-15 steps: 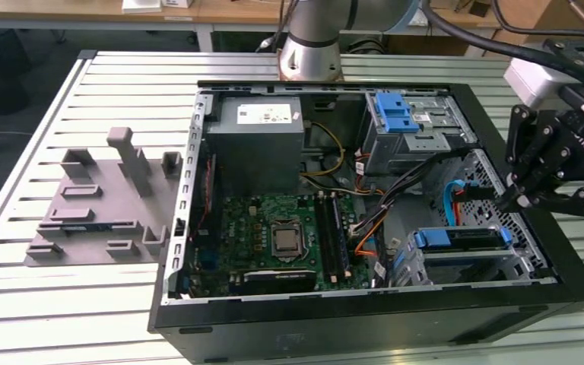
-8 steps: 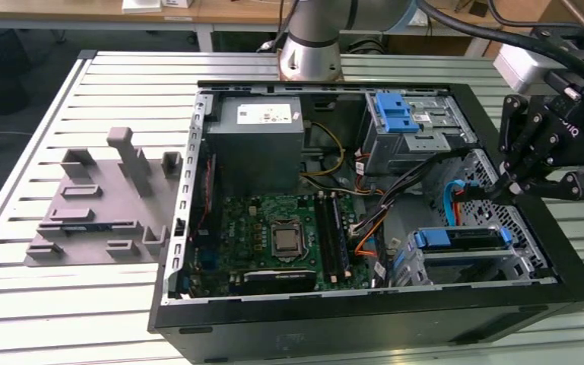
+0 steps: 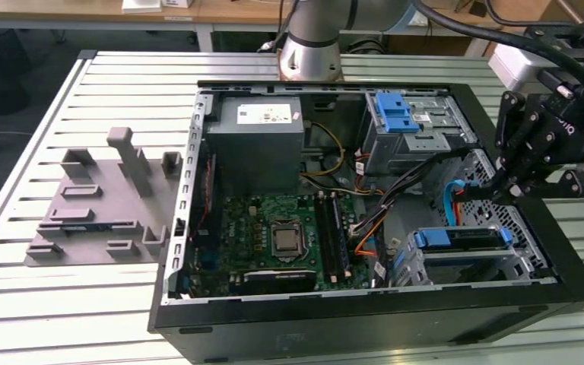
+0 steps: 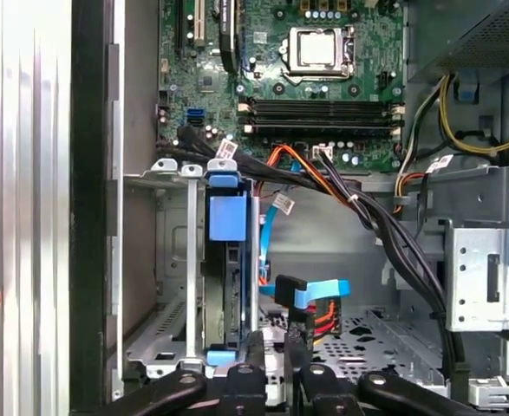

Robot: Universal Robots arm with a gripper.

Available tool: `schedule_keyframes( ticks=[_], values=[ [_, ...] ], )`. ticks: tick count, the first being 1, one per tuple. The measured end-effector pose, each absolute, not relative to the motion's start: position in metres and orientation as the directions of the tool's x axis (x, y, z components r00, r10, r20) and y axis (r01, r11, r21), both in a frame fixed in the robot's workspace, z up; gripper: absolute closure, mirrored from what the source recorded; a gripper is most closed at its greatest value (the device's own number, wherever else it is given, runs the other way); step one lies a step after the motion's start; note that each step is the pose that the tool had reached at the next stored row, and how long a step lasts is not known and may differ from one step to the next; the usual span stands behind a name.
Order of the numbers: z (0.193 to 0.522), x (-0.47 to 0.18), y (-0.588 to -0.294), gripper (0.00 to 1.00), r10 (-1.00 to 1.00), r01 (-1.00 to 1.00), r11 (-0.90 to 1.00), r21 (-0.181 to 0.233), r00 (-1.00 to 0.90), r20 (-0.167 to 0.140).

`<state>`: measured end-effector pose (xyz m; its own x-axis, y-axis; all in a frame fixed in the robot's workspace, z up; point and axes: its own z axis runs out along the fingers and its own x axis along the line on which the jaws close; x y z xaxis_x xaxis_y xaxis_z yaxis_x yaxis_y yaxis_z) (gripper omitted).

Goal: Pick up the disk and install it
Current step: 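Insert the first disk wire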

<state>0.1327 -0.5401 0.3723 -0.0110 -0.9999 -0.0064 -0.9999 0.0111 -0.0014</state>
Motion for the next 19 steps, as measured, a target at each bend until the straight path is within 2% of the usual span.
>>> schedule_keyframes(
  ticks=[1, 13, 14, 19],
  values=[
    [0.372, 0.132, -0.538, 0.76, -1.0, -1.0, 0.011, -0.002, -0.011, -0.006],
    [0.363, 0.128, -0.525, 0.75, -1.0, -1.0, 0.011, -0.009, -0.011, -0.001],
    [0.362, 0.128, -0.525, 0.69, -1.0, -1.0, 0.011, -0.01, -0.011, -0.001],
    [0.359, 0.127, -0.523, 0.69, -1.0, -1.0, 0.011, -0.012, -0.011, -0.001]
  ],
)
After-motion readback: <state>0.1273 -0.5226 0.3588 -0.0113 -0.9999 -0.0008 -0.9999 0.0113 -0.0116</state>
